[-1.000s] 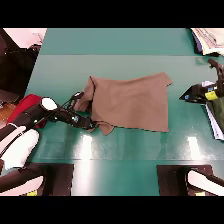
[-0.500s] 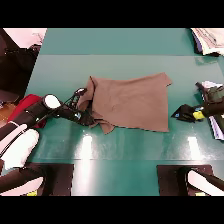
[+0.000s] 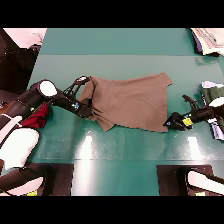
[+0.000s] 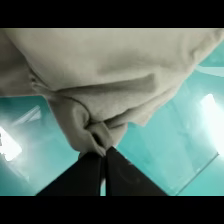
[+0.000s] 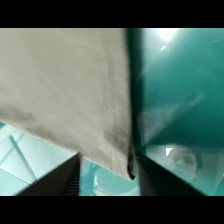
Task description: Fold the shirts.
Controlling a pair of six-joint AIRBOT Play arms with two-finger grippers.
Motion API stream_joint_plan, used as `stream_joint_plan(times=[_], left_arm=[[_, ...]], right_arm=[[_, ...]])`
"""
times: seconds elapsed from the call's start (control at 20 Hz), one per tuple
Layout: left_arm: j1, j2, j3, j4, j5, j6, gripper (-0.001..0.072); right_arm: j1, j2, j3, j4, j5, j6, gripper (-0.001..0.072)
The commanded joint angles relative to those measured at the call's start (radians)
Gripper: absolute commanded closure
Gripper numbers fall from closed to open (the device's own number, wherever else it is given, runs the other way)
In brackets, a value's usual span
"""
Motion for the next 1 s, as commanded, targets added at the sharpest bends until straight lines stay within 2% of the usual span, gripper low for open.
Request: stream_joint_plan(times=[0.0,0.1,0.15,0.4,0.65,0.85,0.95], left_arm=[[0.0,0.001,0.014,0.053,-0.01,-0.032,0.0682],[0.0,0.001,0.019,0.086,-0.024,-0.063,0.0681],[0.0,0.001,0.028,0.105,-0.041,-0.073,0.0682],[0.0,0.005,0.239,0.281,-0.181,-0.128,0.0682],[0.0,0.08,0.684,0.554,-0.261,-0.151,0.0681],[0.0,0.132,1.085,0.583,-0.234,-0.15,0.0681],[0.0,0.166,1.205,0.547,-0.166,-0.151,0.0681]], right_arm=[[0.068,-0.014,-0.003,0.023,-0.024,-0.019,0.0518],[0.102,-0.014,-0.003,0.021,-0.032,-0.029,0.0619],[0.115,-0.012,-0.002,0.021,-0.035,-0.036,0.0694],[0.121,0.116,0.166,0.045,-0.044,-0.039,0.0698],[0.12,0.293,0.618,0.043,-0.145,-0.028,0.0699],[0.12,0.348,0.965,0.037,-0.259,-0.028,0.0699],[0.12,0.353,1.098,0.033,-0.263,-0.029,0.0699]])
